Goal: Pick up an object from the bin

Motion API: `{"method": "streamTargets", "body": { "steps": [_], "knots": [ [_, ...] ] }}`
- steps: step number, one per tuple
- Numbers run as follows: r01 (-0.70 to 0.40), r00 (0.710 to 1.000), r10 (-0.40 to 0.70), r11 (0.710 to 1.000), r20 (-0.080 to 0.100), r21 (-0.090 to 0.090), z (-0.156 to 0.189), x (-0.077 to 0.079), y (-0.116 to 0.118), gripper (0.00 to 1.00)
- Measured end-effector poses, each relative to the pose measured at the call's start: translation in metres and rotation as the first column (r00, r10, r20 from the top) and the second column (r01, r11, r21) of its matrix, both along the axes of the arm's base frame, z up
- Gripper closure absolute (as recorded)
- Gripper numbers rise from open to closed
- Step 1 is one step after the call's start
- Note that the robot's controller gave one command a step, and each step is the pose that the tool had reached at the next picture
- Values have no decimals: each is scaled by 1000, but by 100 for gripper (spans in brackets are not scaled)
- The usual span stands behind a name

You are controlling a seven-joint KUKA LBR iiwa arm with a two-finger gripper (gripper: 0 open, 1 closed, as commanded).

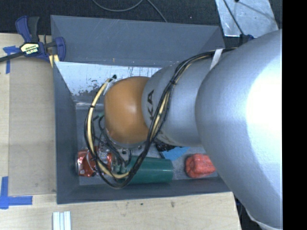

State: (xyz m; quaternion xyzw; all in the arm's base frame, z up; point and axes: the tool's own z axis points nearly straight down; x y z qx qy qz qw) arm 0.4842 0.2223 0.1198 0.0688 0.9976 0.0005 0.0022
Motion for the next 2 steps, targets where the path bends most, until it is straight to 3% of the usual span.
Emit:
{"method": "streamTargets", "body": {
  "steps": [1,2],
  "knots": [
    [0,1000,0,1000,5,2,10,1,1,100],
    [0,1000,0,1000,-1,0,20,0,0,100]
  ]
}}
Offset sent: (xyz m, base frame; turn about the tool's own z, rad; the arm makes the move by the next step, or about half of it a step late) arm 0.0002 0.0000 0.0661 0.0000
